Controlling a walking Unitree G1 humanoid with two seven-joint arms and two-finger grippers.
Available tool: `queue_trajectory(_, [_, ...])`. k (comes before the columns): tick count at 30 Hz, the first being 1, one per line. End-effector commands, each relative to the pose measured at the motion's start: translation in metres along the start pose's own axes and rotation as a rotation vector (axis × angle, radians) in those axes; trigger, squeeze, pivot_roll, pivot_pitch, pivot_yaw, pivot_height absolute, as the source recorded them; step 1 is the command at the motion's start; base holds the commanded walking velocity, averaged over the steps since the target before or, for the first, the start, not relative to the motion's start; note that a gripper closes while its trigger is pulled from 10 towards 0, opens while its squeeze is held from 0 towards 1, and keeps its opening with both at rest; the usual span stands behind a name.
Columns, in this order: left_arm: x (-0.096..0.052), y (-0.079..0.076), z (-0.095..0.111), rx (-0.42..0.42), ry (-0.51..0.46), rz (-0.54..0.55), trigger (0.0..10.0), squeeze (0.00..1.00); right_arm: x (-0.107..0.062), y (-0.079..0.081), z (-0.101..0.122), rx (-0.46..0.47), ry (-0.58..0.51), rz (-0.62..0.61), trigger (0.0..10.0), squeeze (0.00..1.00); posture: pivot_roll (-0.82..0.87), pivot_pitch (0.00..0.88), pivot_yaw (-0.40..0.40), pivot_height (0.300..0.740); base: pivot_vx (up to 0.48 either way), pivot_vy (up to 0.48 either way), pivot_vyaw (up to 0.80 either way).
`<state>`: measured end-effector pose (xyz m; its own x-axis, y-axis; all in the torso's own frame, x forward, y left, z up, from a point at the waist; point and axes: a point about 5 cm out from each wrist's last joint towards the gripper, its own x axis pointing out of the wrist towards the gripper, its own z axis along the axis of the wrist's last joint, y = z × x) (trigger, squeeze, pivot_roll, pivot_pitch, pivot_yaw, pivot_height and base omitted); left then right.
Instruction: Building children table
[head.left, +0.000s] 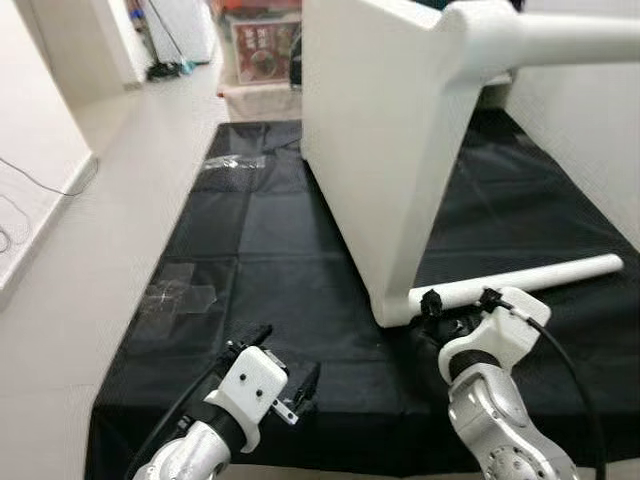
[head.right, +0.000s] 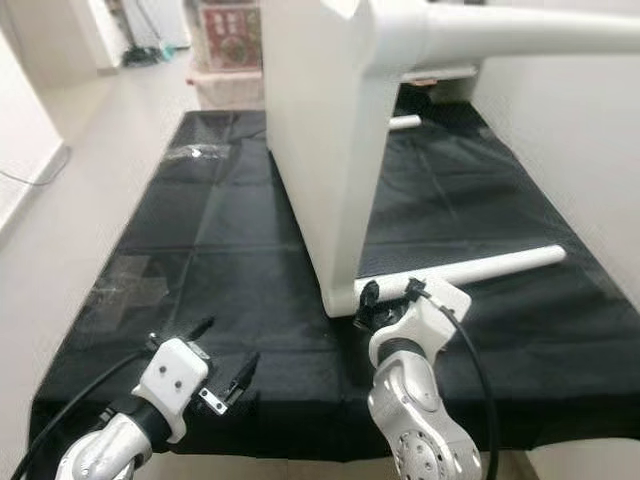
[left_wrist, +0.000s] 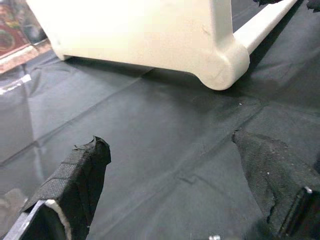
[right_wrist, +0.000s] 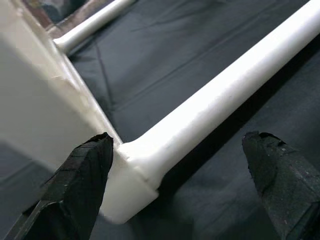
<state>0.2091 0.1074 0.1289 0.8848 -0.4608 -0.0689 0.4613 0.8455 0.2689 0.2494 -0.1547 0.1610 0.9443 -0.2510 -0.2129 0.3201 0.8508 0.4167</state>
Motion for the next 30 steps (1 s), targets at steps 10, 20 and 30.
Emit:
queue_trajectory(10, [-0.0021, 0.0003, -0.0047, 0.004, 0.021, 0.003, 10.0, 0.0, 0.0008, 0.0022, -0.0051, 0.133, 0.052, -0.042, 10.0, 0.0, 0.06, 0.102, 0.012, 0.74, 0.0, 0.0, 0.0])
queue_trajectory(20, [-0.0021, 0.0003, -0.0047, 0.004, 0.021, 0.003, 10.0, 0.0, 0.0008, 0.0022, -0.0051, 0.133, 0.052, -0.042, 10.0, 0.0, 0.06, 0.102, 0.012, 0.74, 0.0, 0.0, 0.0])
queue_trajectory(30, [-0.0021, 0.0003, -0.0047, 0.004, 0.021, 0.003, 10.0, 0.0, 0.0008, 0.0022, -0.0051, 0.133, 0.052, -0.042, 10.0, 0.0, 0.06, 0.102, 0.012, 0.74, 0.0, 0.0, 0.0])
